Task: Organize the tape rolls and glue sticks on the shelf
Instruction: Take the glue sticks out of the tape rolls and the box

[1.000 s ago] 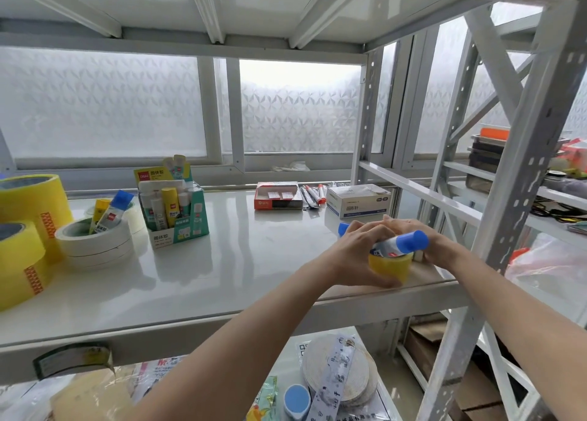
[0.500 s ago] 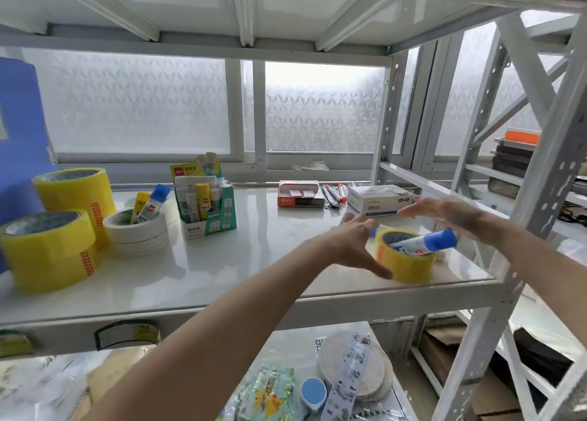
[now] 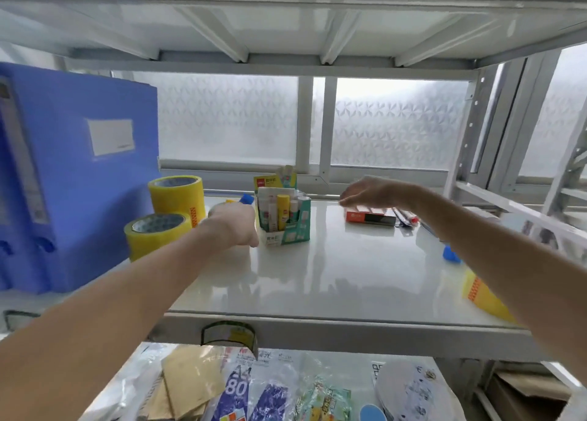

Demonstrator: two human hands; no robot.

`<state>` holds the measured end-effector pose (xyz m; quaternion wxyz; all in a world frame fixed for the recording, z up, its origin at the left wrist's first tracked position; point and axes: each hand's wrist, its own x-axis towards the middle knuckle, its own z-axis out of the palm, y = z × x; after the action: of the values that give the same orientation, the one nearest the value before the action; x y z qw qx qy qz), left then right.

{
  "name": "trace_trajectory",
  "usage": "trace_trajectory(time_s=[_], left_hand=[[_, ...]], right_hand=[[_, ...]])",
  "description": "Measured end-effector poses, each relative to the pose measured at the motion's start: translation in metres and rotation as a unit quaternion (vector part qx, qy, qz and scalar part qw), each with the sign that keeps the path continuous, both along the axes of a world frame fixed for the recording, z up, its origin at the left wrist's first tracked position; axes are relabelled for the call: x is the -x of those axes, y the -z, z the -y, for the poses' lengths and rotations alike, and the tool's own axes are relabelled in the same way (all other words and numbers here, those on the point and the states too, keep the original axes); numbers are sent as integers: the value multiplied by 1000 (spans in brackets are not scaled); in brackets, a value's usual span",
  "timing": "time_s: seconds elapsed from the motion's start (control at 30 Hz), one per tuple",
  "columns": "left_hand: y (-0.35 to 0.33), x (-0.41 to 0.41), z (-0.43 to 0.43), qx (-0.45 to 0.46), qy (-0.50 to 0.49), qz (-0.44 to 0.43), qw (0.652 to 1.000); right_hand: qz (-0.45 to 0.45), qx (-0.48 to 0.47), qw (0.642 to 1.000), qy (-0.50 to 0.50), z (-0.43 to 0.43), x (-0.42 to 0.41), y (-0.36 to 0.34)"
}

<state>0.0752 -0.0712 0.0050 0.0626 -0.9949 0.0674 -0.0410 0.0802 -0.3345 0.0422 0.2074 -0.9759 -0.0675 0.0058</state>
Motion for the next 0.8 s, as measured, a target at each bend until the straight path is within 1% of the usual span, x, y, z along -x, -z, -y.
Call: trace_trajectory(time_s=[0.07,0.13,0.27,0.33,0.43,0.53,0.73,0.8], left_hand=[[6,-4,-16,-25,-29,17,999],[15,-10,-26,-34,-41,23,998],[24,-18,-34,-54,-23,25,998],[25,-21,-34,-69,-23,8,997],[28,-29,-32,-67,-23,-27,997],[31,-34,-30,-33,-22,-56,998],[34,-39,-27,11,-11,-52,999],[34,-41,-20,31,-4,-49,998]], right_hand=[[19,26,999,-20,-35,-22,6],[33,72,996,-27,-63,-40,15],[48,145,988,-14,-90,-66,29],[47,155,987,-3,-95,-73,33],[43,121,992,7,-98,-80,36],[31,74,997,6,-97,-82,41],[-64,-13,998,-4,-93,-80,38],[-67,-35,997,-3,-79,-76,32]])
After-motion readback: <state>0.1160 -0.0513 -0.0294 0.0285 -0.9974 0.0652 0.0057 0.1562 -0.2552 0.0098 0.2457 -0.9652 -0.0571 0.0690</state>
